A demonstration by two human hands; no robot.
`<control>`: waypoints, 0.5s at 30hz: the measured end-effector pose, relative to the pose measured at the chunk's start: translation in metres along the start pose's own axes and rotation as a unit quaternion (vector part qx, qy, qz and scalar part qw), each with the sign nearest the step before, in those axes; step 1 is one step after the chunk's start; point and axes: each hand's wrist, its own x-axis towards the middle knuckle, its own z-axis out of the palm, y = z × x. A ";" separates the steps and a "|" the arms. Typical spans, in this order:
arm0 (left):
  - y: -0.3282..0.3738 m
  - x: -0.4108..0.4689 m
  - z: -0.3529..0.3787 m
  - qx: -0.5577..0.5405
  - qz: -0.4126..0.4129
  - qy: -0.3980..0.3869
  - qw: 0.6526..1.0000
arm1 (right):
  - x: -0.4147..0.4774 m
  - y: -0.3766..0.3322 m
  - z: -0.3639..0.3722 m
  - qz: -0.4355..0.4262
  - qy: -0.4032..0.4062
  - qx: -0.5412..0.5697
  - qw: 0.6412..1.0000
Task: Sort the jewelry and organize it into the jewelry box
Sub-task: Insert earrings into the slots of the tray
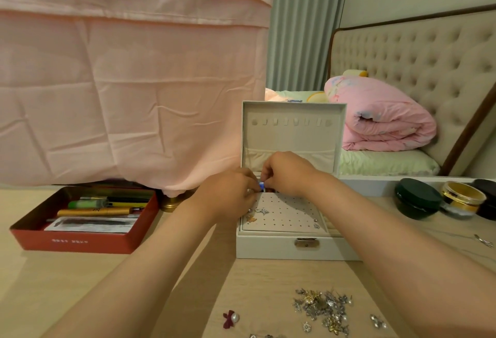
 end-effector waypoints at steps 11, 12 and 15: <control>-0.005 0.001 -0.002 0.004 -0.019 0.049 0.999 | 0.007 0.000 0.004 -0.014 0.038 0.012 0.999; -0.004 0.001 0.000 0.013 -0.011 0.024 1.000 | 0.006 0.001 0.005 -0.021 0.024 0.013 0.999; -0.002 0.001 0.002 0.005 0.002 -0.008 1.000 | 0.004 0.003 0.006 -0.030 -0.009 -0.005 0.999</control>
